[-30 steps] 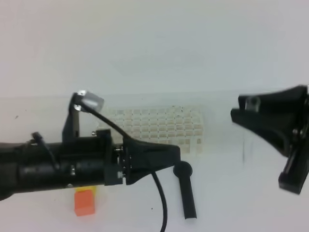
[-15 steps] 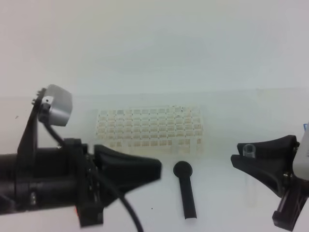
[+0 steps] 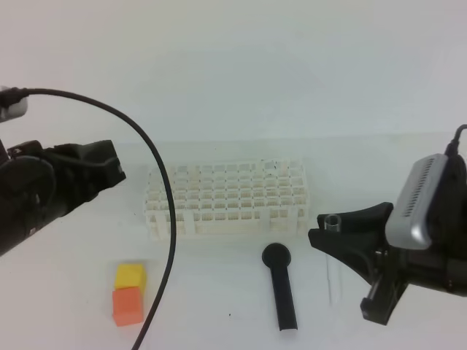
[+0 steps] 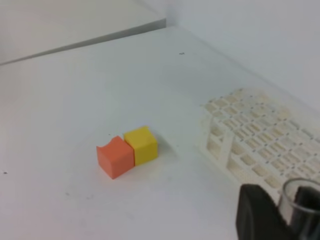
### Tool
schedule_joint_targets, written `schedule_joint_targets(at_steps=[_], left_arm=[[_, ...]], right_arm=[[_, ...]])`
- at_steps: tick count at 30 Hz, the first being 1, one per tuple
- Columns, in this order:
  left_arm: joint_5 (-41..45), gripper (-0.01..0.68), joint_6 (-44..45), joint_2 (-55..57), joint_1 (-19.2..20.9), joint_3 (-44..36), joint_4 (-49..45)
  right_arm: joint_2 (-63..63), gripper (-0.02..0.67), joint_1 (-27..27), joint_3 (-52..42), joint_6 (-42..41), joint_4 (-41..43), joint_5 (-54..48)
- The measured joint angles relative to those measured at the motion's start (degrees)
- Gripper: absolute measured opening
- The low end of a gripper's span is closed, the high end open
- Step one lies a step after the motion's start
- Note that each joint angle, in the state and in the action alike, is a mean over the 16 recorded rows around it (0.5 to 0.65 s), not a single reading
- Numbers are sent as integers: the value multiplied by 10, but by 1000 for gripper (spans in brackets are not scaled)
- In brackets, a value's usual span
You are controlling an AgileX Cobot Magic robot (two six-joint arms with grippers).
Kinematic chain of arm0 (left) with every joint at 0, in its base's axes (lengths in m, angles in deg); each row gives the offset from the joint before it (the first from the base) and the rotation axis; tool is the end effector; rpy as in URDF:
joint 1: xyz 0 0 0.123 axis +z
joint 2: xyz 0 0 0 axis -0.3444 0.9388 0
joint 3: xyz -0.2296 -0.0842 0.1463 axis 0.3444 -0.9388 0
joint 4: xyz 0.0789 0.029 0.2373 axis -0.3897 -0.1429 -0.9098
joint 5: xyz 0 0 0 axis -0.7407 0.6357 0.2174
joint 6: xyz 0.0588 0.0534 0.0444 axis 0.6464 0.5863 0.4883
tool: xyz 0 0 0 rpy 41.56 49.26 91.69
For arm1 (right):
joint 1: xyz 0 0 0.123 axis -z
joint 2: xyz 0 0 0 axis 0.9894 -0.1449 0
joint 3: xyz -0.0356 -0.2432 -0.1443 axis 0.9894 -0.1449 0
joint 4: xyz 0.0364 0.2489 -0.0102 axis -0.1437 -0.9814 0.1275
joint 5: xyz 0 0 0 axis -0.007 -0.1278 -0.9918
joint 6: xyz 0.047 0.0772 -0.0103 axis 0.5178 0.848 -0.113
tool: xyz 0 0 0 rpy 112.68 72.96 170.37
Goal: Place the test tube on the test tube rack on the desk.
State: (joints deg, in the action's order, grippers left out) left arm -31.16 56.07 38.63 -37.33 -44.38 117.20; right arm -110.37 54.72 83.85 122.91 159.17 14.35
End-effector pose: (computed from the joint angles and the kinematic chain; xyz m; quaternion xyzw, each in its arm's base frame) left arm 0.2179 -0.0799 0.3073 0.0598 0.8066 -0.2098 0.5494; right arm 0.1919 0.1555 0.2576 -0.4282 0.6719 0.3078 0.5200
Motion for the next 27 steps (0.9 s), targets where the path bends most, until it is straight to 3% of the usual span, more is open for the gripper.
schedule_joint_targets(at_steps=[9,27], left_arm=[[-16,-1,0,9,0,0,31],[-14,-1,1,4,0,-14,31]], right_arm=[[-42,122,0,0,-66,-60,25],[-46,122,0,0,-105,-70,32]])
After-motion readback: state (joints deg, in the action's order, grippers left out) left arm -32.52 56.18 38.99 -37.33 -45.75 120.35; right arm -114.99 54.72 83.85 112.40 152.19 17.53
